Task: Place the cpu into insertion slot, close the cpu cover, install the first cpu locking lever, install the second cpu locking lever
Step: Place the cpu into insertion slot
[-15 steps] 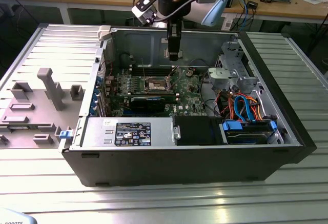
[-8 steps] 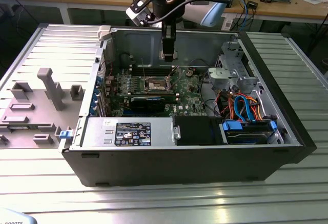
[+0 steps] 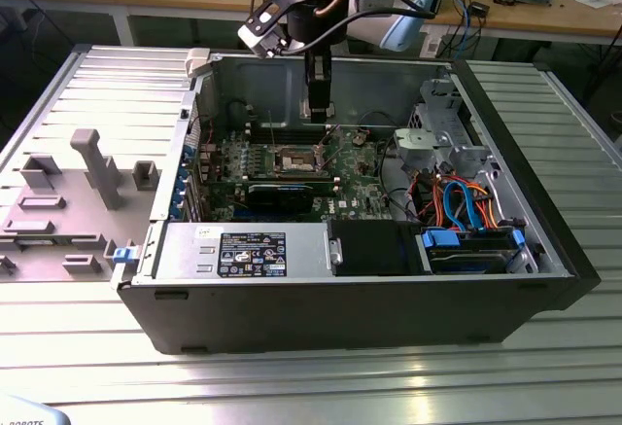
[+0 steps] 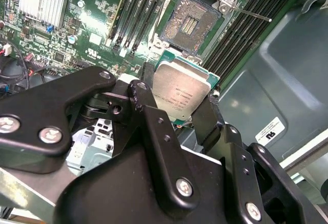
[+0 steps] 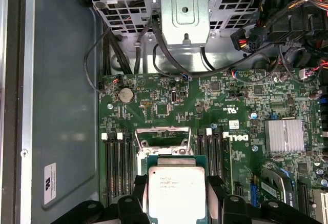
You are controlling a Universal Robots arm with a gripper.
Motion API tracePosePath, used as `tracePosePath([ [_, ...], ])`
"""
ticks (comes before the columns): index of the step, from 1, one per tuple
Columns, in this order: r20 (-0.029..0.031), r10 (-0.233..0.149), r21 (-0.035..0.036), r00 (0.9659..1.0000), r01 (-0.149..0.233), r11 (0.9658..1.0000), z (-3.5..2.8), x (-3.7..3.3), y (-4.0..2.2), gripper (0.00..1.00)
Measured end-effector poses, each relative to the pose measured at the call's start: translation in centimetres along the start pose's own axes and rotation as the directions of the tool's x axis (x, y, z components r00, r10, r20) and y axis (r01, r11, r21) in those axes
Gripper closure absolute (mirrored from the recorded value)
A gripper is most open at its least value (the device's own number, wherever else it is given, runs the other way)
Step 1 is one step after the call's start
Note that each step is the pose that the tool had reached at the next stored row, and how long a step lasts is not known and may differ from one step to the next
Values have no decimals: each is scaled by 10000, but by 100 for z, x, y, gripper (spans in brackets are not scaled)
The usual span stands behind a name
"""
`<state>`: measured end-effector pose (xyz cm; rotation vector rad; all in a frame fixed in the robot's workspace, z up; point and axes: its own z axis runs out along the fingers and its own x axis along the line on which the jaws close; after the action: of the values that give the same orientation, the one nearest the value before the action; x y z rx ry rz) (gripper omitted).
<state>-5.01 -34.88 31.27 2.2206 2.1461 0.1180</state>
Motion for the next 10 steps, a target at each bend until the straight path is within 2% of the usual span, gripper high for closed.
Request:
tracePosePath([
  [10,-1,2,-2,10000,-2,10000,6,-1,-14,46],
])
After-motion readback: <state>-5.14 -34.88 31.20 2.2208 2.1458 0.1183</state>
